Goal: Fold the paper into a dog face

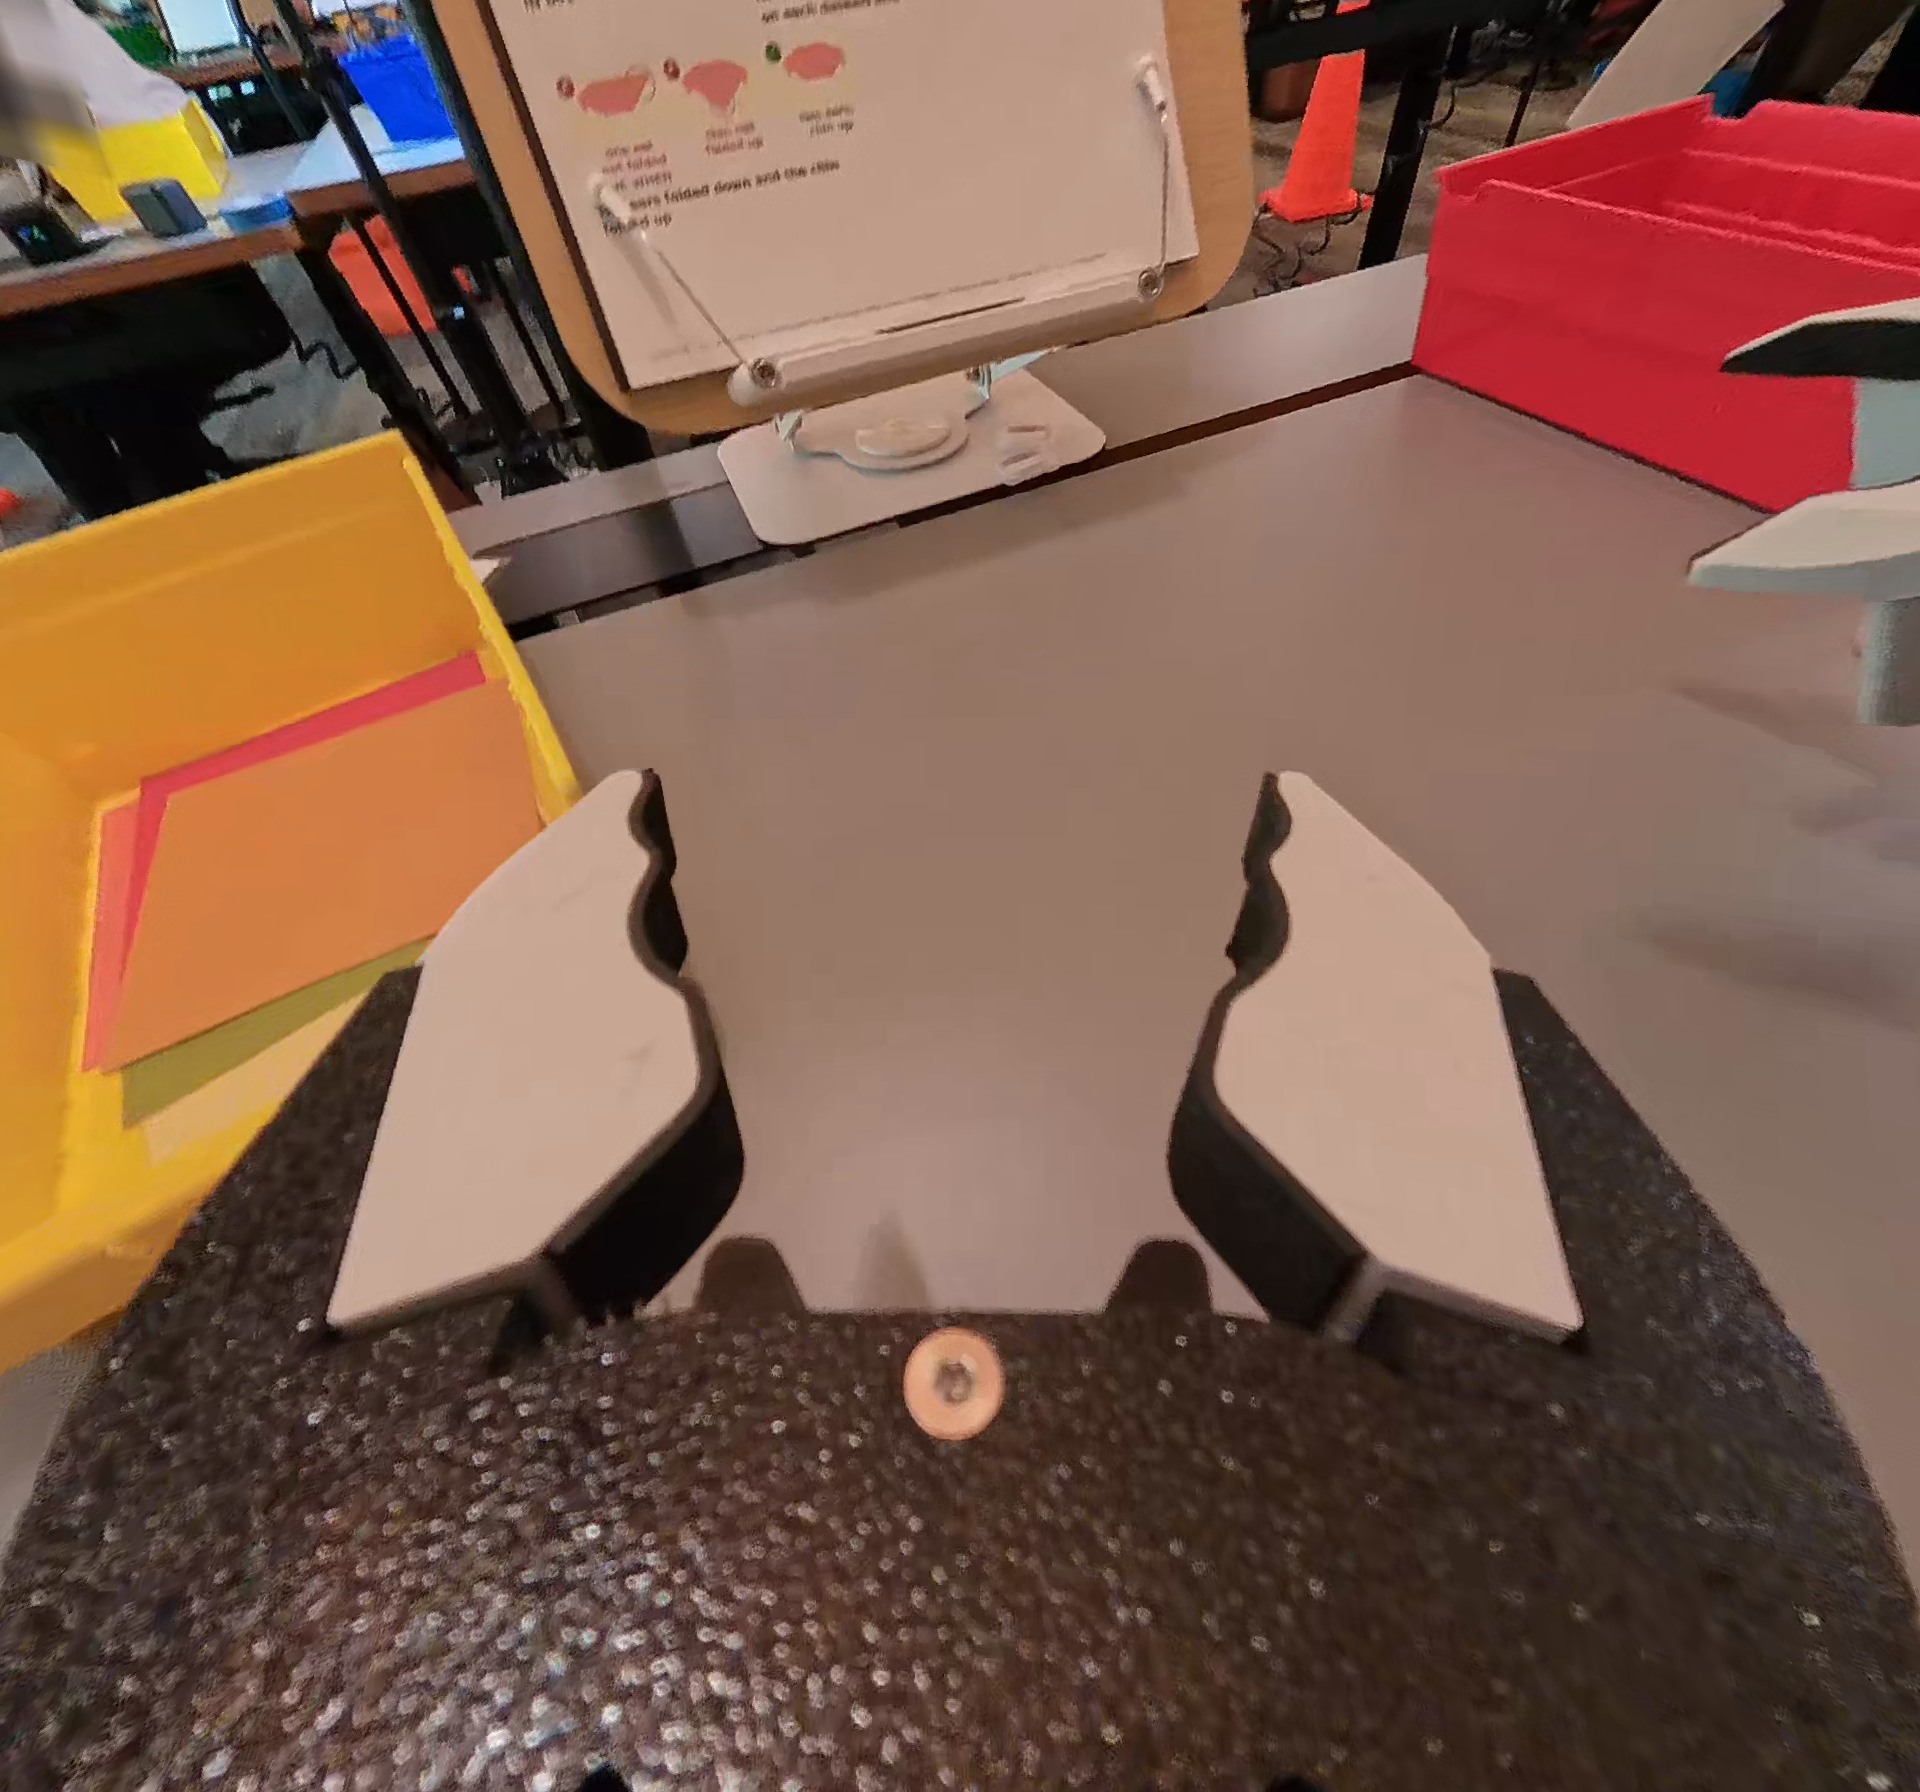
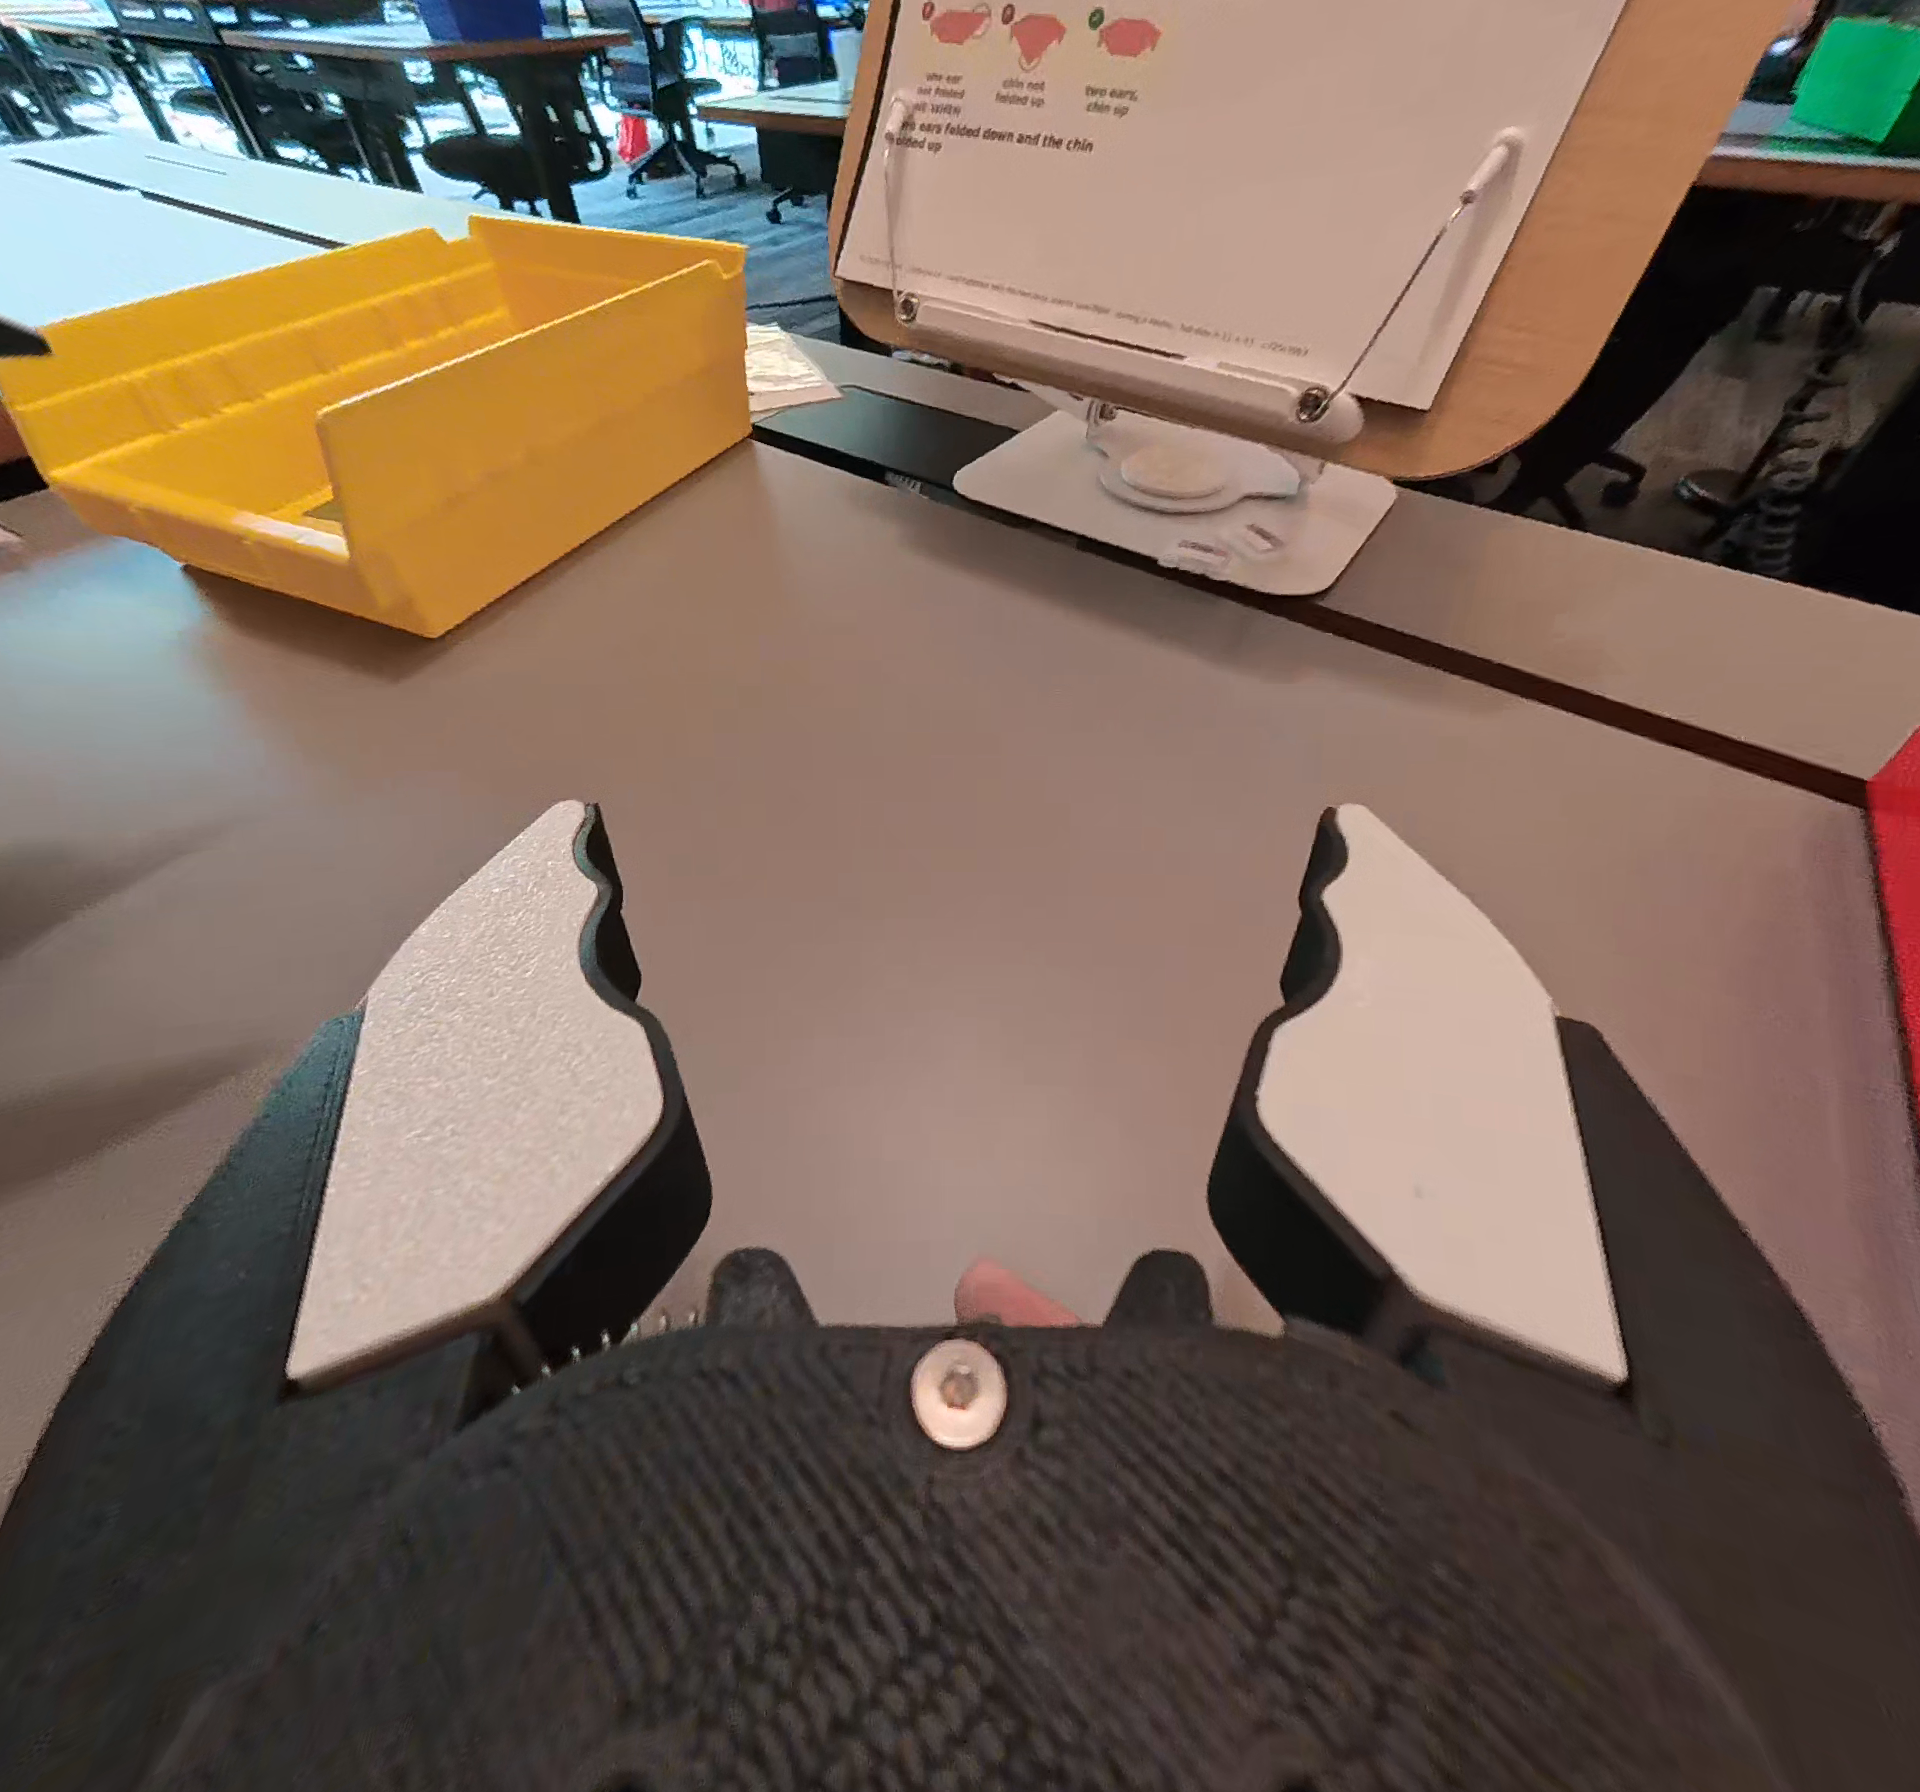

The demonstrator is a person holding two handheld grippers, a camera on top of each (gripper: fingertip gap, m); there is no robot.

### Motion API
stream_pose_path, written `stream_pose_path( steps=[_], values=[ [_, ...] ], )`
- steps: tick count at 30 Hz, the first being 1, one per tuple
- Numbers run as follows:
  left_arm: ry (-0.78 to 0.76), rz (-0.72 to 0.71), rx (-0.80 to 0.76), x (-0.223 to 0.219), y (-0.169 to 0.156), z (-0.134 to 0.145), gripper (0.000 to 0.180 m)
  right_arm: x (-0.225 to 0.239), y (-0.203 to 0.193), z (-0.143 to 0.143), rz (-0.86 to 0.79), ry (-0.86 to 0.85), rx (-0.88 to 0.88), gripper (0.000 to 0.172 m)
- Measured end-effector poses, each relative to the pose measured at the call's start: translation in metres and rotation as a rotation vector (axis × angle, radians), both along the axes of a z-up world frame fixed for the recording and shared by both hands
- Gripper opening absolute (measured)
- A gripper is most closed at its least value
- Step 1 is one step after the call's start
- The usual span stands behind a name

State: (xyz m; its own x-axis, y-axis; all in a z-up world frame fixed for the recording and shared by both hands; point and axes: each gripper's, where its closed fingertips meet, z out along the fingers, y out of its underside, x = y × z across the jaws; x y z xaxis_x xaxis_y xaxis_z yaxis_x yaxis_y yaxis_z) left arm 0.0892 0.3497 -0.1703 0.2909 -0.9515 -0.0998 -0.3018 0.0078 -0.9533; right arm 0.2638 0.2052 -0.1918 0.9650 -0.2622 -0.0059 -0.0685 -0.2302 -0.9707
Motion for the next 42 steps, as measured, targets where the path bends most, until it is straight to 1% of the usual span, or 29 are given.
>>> stream_pose_path(
  steps=[2,4,6,9,11,14,17,18,19,20,22,25,27,29,30,31,33,36,38,40,42],
  values=[
    [-0.004,0.009,-0.025,-0.001,0.004,-0.004,0.097,0.009,-0.001,0.001,-0.032,-0.023,0.012,0.119],
    [-0.023,0.022,-0.029,-0.002,0.008,-0.003,0.080,0.015,-0.001,-0.002,-0.050,-0.032,0.009,0.115],
    [-0.031,0.019,-0.026,-0.002,0.009,-0.004,0.076,0.018,0.001,-0.009,-0.043,-0.022,-0.009,0.114],
    [-0.026,0.036,-0.015,-0.005,0.015,-0.008,0.057,0.022,0.005,-0.015,-0.048,-0.019,-0.021,0.116],
    [-0.016,0.057,-0.003,-0.008,0.021,-0.010,0.037,0.027,0.008,-0.014,-0.060,-0.027,-0.011,0.116],
    [-0.023,0.058,-0.021,-0.010,0.025,-0.011,0.035,0.034,0.013,-0.012,-0.075,-0.022,0.027,0.116],
    [-0.042,0.063,-0.038,-0.014,0.029,-0.010,0.031,0.038,0.016,-0.019,-0.066,-0.024,0.015,0.116],
    [-0.041,0.068,-0.037,-0.016,0.031,-0.010,0.018,0.039,0.016,-0.022,-0.067,-0.016,0.009,0.116],
    [-0.043,0.085,-0.027,-0.018,0.034,-0.010,0.000,0.039,0.017,-0.023,-0.061,-0.004,0.012,0.116],
    [-0.045,0.106,-0.018,-0.020,0.039,-0.009,0.000,0.038,0.018,-0.022,-0.053,0.007,0.020,0.116],
    [-0.007,0.083,-0.057,-0.020,0.040,-0.016,0.000,0.037,0.017,-0.022,-0.049,0.001,0.026,0.113],
    [-0.022,0.071,-0.123,-0.022,0.044,-0.019,0.000,0.039,0.015,-0.023,-0.059,-0.005,0.021,0.114],
    [-0.028,0.084,-0.135,-0.025,0.048,-0.019,0.000,0.041,0.015,-0.026,-0.061,0.004,0.016,0.114],
    [-0.042,0.069,-0.141,-0.026,0.047,-0.017,0.000,0.043,0.013,-0.028,-0.071,0.007,0.011,0.114],
    [-0.056,0.069,-0.133,-0.026,0.047,-0.014,0.005,0.044,0.013,-0.029,-0.073,0.009,0.012,0.114],
    [-0.078,0.075,-0.118,-0.027,0.048,-0.011,0.022,0.044,0.013,-0.029,-0.073,0.011,0.013,0.113],
    [-0.097,0.087,-0.096,-0.028,0.049,-0.007,0.034,0.045,0.012,-0.032,-0.075,0.008,0.000,0.113],
    [-0.051,0.087,-0.093,-0.027,0.049,-0.011,0.079,0.045,0.012,-0.034,-0.073,0.010,-0.004,0.114],
    [-0.002,0.090,-0.080,-0.027,0.050,-0.018,0.089,0.045,0.012,-0.034,-0.073,0.014,-0.001,0.114],
    [0.004,0.084,-0.075,-0.026,0.050,-0.019,0.099,0.046,0.011,-0.035,-0.077,0.007,-0.005,0.114],
    [0.000,0.072,-0.074,-0.027,0.050,-0.018,0.100,0.047,0.009,-0.035,-0.084,-0.002,-0.010,0.114]
  ],
)
